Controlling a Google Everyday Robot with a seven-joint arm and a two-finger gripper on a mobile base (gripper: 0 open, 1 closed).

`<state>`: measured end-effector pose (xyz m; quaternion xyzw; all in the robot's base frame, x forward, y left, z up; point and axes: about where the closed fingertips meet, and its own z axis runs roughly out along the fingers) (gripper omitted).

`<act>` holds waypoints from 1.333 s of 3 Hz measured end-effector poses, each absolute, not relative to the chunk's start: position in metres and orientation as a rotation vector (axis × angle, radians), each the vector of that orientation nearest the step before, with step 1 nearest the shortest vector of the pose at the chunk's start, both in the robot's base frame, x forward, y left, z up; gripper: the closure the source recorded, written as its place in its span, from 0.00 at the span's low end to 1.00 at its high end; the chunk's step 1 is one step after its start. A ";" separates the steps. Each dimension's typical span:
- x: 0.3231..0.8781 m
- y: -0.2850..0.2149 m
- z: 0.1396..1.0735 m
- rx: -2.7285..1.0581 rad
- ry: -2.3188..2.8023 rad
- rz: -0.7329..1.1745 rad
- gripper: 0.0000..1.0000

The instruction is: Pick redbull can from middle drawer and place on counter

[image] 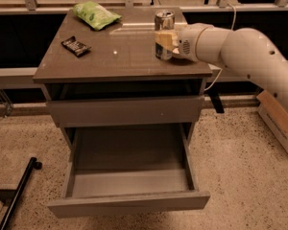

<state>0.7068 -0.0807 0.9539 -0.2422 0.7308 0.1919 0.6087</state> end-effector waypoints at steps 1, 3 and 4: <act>0.731 -0.068 0.949 -0.523 1.602 0.494 1.00; 0.767 -0.047 0.913 -0.511 1.566 0.538 0.59; 0.767 -0.044 0.913 -0.514 1.566 0.542 0.34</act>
Offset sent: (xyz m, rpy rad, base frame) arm 0.0725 0.0338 -0.0452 0.1705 -0.1154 0.0331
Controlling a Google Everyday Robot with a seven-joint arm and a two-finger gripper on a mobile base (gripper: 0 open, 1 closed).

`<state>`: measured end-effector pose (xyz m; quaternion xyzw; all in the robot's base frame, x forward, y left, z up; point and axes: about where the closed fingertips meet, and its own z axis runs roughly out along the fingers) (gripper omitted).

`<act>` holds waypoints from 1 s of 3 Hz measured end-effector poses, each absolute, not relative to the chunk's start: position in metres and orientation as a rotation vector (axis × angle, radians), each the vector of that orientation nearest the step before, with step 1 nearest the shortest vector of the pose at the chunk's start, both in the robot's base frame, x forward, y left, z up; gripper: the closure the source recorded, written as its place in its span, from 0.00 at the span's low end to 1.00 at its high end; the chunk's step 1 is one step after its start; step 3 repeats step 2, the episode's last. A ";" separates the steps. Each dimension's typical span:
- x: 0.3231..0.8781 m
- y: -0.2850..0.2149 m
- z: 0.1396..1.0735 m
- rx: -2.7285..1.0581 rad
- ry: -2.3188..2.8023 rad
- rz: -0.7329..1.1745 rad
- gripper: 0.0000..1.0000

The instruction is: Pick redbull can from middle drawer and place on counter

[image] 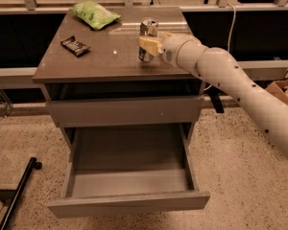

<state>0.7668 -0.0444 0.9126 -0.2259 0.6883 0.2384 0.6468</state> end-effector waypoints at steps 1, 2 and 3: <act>0.767 -0.042 0.912 -0.516 1.565 0.545 0.11; 0.767 -0.040 0.912 -0.518 1.565 0.547 0.00; 0.767 -0.040 0.912 -0.518 1.565 0.547 0.00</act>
Offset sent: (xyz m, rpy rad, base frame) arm 0.0000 0.0023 -0.0001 0.0002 0.0002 0.0031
